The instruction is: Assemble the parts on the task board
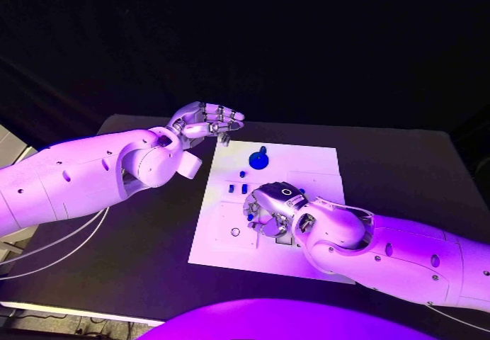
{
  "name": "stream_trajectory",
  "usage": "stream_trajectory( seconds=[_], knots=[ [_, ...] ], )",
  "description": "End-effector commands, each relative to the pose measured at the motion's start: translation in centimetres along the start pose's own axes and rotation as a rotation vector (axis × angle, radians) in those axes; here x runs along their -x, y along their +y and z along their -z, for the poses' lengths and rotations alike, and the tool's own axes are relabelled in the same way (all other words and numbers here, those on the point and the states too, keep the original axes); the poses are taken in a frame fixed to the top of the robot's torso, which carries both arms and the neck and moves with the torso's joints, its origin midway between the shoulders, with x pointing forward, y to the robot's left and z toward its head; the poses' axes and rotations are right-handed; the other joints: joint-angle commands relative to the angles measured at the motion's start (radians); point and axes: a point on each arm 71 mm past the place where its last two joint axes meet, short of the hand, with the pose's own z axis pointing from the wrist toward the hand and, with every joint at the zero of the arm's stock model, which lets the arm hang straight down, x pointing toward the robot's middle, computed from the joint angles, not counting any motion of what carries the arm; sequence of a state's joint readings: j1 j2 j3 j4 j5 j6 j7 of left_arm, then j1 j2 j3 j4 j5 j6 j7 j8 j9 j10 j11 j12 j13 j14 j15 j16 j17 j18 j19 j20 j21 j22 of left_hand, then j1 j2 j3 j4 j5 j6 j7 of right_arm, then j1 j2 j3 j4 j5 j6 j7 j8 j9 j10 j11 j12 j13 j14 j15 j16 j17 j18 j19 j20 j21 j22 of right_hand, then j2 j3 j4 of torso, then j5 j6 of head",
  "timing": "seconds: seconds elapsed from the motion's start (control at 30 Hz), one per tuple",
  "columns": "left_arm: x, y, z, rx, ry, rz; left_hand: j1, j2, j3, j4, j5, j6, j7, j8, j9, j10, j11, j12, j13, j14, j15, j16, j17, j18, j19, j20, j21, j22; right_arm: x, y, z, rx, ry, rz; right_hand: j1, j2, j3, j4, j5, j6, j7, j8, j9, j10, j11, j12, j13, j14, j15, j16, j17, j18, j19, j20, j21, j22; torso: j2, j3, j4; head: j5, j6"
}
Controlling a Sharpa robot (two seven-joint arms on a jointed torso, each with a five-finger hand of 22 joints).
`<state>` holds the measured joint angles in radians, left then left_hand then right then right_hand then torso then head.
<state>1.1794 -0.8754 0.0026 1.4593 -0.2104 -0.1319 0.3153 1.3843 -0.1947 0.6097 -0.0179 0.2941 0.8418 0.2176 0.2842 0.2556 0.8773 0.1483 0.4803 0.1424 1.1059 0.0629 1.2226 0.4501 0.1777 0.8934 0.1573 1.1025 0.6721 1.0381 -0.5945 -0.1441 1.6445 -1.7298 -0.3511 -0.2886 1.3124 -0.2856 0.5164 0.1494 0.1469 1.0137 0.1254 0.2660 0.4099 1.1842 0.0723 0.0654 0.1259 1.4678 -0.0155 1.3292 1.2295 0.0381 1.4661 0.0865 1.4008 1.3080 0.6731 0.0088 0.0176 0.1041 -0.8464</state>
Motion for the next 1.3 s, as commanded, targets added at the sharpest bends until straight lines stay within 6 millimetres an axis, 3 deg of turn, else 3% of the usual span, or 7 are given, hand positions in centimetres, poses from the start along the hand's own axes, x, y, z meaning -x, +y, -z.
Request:
stream_trajectory(
  seconds=[0.03,0.23,0.57,0.83,1.07,1.2,1.3],
  knots=[
    [-0.1,-0.1,0.0,-0.003,0.013,0.003,-0.005,0.005,0.001,-0.007,0.004,-0.007,0.000,-0.004,-0.002,-0.004,0.000,0.005,0.002,-0.004,0.001,0.006,-0.001,0.008,-0.004,0.000,0.005,0.001,0.1,-0.1,0.1,-0.001,-0.028,-0.012,0.026,0.005,-0.022,0.004,-0.003,-0.011,0.003,-0.013,-0.004,-0.031,0.006,0.002,0.000,0.035,0.011,-0.015,-0.017,0.016,-0.004,0.010,-0.042,0.089,0.002,0.0011,0.0000,-0.003,0.004],
    [-0.1,-0.1,0.0,-0.001,0.014,0.003,-0.005,0.005,0.001,-0.007,0.004,-0.007,0.000,-0.004,-0.002,-0.004,0.000,0.005,0.002,-0.004,0.001,0.006,-0.001,0.008,-0.004,0.000,0.005,0.001,0.5,-0.3,0.6,-0.008,-0.068,-0.026,0.089,0.024,-0.130,0.033,0.003,-0.037,0.000,-0.057,-0.018,-0.113,0.020,0.025,-0.015,0.008,0.024,-0.050,-0.079,0.038,-0.044,0.021,-0.146,0.011,0.001,0.0008,0.0008,-0.006,0.007],
    [0.1,0.0,0.1,0.004,0.011,0.001,-0.006,0.005,0.001,-0.008,0.004,-0.007,0.001,-0.004,-0.002,-0.005,0.000,0.005,0.002,-0.004,0.002,0.006,-0.001,0.008,-0.004,0.000,0.006,0.001,2.1,-1.4,3.1,-0.034,-0.118,-0.064,0.118,0.032,-0.171,0.055,0.011,-0.042,-0.004,-0.073,-0.023,-0.120,0.020,0.054,-0.015,0.009,0.023,-0.041,-0.078,0.037,-0.038,0.022,-0.147,0.012,0.000,0.0004,-0.0008,-0.012,0.012],
    [0.3,0.0,0.3,0.006,0.012,0.000,-0.006,0.005,0.001,-0.008,0.004,-0.007,0.001,-0.004,-0.002,-0.005,0.000,0.005,0.002,-0.004,0.002,0.006,-0.001,0.008,-0.004,0.000,0.006,0.001,5.5,-4.4,5.4,-0.133,-0.095,-0.090,0.136,0.026,-0.189,0.072,0.035,-0.050,-0.002,-0.088,-0.027,-0.128,0.019,0.073,-0.016,0.013,0.022,-0.033,-0.075,0.034,-0.030,0.020,-0.139,0.020,0.000,0.0014,-0.0030,-0.035,0.024],
    [0.2,0.0,0.2,0.007,0.015,0.000,-0.006,0.005,0.001,-0.008,0.004,-0.007,0.001,-0.004,-0.002,-0.005,0.000,0.005,0.002,-0.004,0.002,0.006,-0.001,0.008,-0.004,0.000,0.006,0.001,7.6,-7.6,6.1,-0.219,-0.031,-0.048,0.206,0.046,-0.363,0.140,0.024,-0.100,-0.030,-0.137,-0.037,-0.218,0.037,0.097,-0.037,-0.008,0.037,-0.043,-0.114,0.048,-0.056,0.033,-0.213,-0.028,-0.002,-0.0002,-0.0043,-0.040,0.031],
    [0.2,0.0,0.2,0.007,0.017,-0.001,-0.006,0.005,0.001,-0.008,0.004,-0.007,0.001,-0.004,-0.002,-0.005,0.000,0.005,0.002,-0.004,0.002,0.006,-0.001,0.008,-0.004,0.000,0.006,0.001,7.8,-8.9,6.1,-0.250,-0.003,-0.038,0.215,0.050,-0.386,0.142,0.025,-0.108,-0.028,-0.143,-0.037,-0.235,0.040,0.100,-0.041,-0.010,0.040,-0.040,-0.115,0.051,-0.061,0.035,-0.229,-0.039,-0.001,0.0024,-0.0022,-0.041,0.032],
    [0.2,0.0,0.2,0.007,0.017,-0.002,-0.006,0.005,0.001,-0.008,0.004,-0.007,0.001,-0.004,-0.002,-0.005,0.000,0.005,0.002,-0.004,0.002,0.006,-0.001,0.008,-0.004,0.000,0.006,0.001,7.8,-9.4,5.9,-0.261,0.006,-0.023,0.216,0.051,-0.387,0.142,0.025,-0.108,-0.028,-0.144,-0.037,-0.236,0.040,0.100,-0.042,-0.010,0.040,-0.040,-0.114,0.051,-0.061,0.036,-0.229,-0.039,-0.001,0.0012,-0.0021,-0.043,0.031]
  ],
)
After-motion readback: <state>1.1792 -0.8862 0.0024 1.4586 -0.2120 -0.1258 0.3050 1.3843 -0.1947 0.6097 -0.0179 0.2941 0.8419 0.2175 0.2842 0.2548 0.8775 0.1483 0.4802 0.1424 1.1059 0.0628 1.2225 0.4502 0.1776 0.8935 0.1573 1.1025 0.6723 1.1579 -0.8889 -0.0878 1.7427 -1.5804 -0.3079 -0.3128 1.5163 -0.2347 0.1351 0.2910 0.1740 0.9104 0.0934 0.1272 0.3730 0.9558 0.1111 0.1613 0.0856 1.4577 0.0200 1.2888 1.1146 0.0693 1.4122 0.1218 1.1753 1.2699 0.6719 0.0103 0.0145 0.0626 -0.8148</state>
